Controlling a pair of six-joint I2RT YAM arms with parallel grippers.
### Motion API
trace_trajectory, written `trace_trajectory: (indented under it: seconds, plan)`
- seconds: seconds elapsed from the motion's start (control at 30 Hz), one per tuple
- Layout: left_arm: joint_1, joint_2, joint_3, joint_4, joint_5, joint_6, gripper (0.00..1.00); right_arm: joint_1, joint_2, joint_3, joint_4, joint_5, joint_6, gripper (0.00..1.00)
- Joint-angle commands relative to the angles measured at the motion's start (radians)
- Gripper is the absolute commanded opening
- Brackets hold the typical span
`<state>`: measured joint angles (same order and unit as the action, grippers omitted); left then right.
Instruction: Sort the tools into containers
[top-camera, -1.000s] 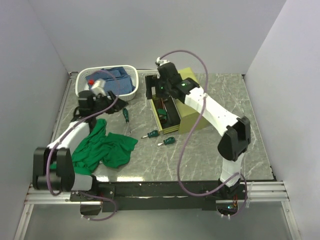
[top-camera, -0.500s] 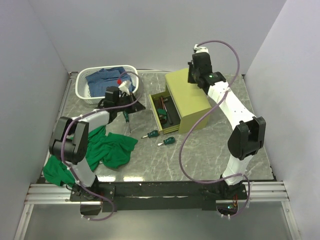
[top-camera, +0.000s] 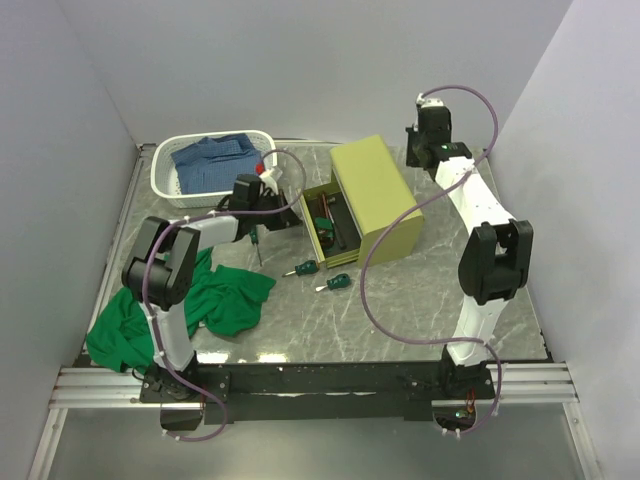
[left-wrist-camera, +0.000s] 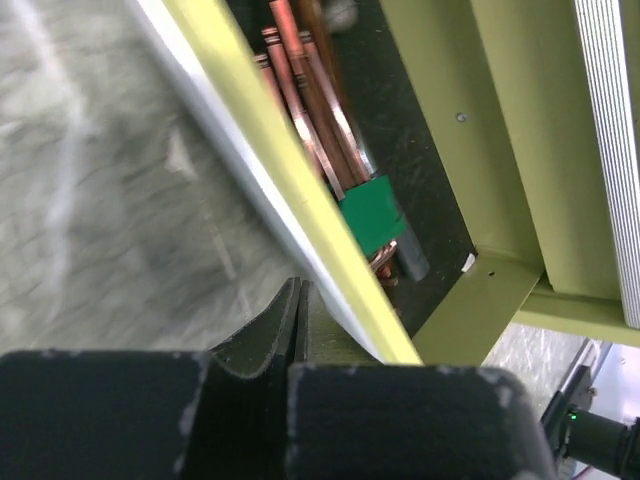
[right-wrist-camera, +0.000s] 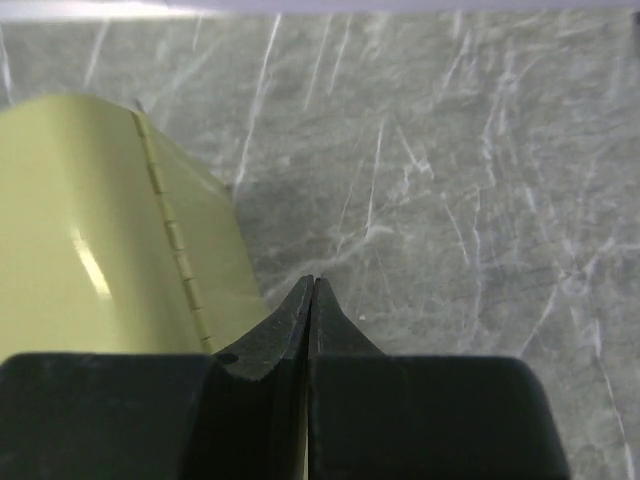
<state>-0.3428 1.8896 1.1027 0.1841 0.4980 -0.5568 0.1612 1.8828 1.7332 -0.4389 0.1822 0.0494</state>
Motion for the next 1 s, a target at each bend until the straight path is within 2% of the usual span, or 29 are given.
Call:
trace_trajectory:
  seconds: [0.0, 0.13, 0.27, 0.47, 0.63, 0.77, 0.97]
  plan:
    - [-0.051, 0.051, 0.089, -0.005, -0.019, 0.044, 0.01, -0.035, 0.042, 0.019, -0.035, -0.217, -0.092, 0.0]
    - [-0.099, 0.091, 0.135, -0.014, -0.021, 0.051, 0.01, -0.046, 0.07, 0.025, -0.072, -0.32, -0.079, 0.01]
    - [-0.133, 0.111, 0.175, -0.025, -0.032, 0.067, 0.01, -0.046, 0.098, 0.034, -0.138, -0.499, -0.086, 0.0]
    - [-0.171, 0.134, 0.23, -0.029, -0.027, 0.072, 0.01, -0.045, 0.11, -0.034, -0.17, -0.726, 0.003, 0.0]
    - [-0.197, 0.137, 0.244, -0.041, -0.041, 0.072, 0.01, -0.071, 0.116, -0.067, -0.144, -0.747, 0.105, 0.0]
    - [-0.2, 0.141, 0.247, -0.04, -0.042, 0.078, 0.01, -0.12, 0.13, -0.053, -0.158, -0.753, 0.078, 0.0]
    - [-0.223, 0.172, 0.295, -0.04, -0.042, 0.083, 0.01, -0.127, 0.136, -0.086, -0.155, -0.797, 0.11, 0.0]
